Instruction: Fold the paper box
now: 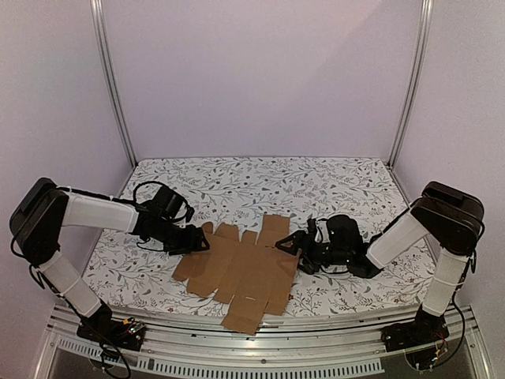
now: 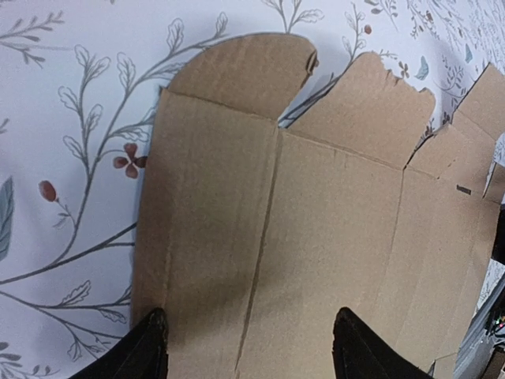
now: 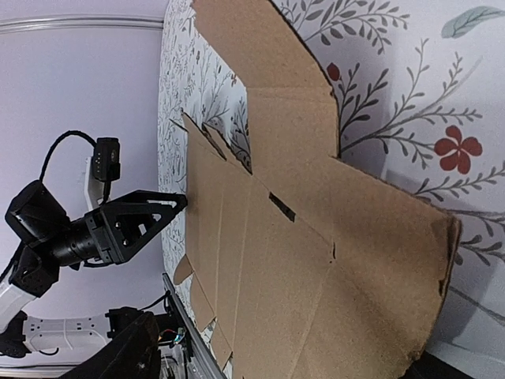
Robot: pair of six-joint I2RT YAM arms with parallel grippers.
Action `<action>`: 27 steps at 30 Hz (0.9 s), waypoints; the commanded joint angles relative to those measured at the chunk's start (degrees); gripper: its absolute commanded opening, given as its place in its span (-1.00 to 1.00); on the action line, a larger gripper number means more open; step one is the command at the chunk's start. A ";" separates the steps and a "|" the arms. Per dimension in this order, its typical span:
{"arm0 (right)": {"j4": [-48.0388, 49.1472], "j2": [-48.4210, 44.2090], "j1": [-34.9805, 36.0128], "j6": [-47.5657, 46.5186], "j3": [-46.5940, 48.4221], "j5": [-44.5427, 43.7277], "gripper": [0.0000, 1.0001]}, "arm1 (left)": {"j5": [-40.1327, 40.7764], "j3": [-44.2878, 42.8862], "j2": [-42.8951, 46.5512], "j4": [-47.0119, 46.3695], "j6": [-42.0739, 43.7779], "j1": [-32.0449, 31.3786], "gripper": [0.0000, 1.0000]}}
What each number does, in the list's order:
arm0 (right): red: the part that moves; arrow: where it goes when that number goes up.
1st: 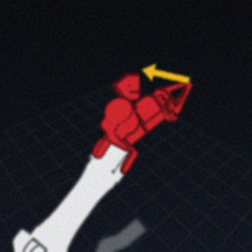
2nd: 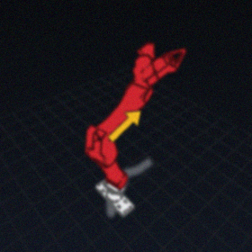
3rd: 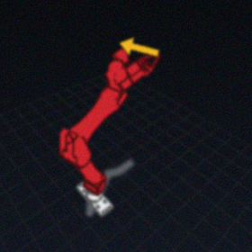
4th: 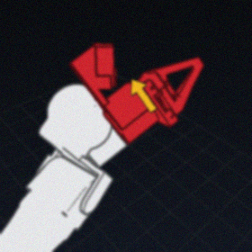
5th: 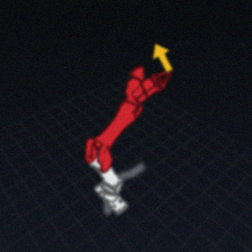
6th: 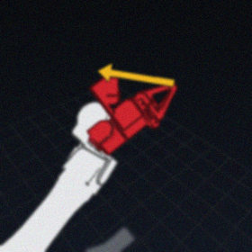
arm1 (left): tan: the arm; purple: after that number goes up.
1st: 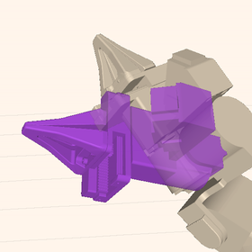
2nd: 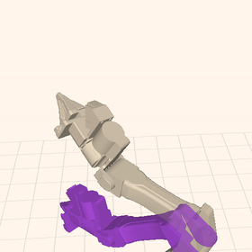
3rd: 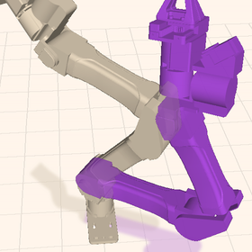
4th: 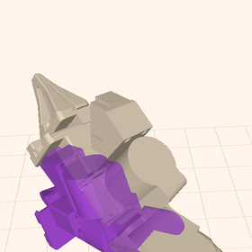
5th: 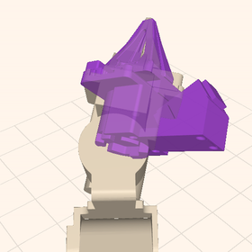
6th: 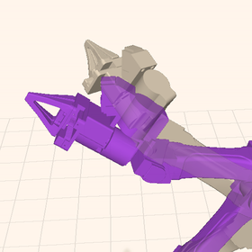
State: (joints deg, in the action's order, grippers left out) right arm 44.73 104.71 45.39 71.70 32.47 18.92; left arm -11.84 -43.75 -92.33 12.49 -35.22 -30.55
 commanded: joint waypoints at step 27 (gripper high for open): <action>19.41 9.17 1.35 9.29 -8.18 0.74 -0.26 | 1.41 2.31 -1.97 3.50 -0.92 -0.83 0.36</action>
State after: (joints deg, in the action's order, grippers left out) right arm 62.85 111.83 46.19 79.88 25.96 21.10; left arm -11.33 -43.66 -92.60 11.64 -35.48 -30.96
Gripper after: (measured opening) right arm 0.398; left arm 0.681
